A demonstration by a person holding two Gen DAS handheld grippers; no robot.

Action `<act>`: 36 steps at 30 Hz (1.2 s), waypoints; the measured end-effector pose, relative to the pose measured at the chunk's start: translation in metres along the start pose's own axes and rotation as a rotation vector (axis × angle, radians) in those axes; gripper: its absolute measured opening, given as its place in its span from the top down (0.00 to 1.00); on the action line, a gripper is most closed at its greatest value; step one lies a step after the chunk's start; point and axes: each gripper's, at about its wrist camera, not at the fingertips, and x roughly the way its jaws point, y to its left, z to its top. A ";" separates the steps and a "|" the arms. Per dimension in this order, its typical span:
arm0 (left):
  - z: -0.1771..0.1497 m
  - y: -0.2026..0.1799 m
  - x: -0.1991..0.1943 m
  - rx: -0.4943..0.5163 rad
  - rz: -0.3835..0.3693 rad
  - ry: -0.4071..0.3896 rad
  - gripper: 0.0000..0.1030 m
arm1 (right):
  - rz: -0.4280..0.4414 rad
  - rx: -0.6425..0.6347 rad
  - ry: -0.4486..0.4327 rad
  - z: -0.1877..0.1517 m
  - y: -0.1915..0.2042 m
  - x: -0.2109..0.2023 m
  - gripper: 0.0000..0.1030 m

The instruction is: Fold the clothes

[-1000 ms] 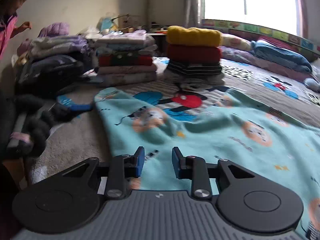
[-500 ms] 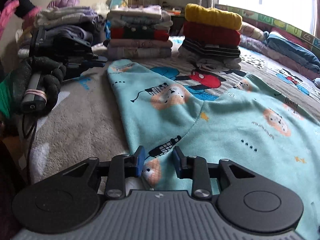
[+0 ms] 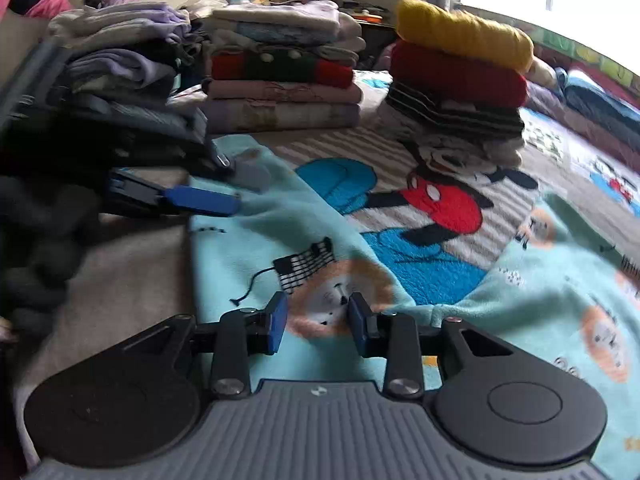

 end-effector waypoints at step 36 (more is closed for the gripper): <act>0.008 -0.163 0.237 0.303 -0.010 0.308 0.43 | -0.187 0.961 -0.212 -0.124 -0.382 -0.112 0.53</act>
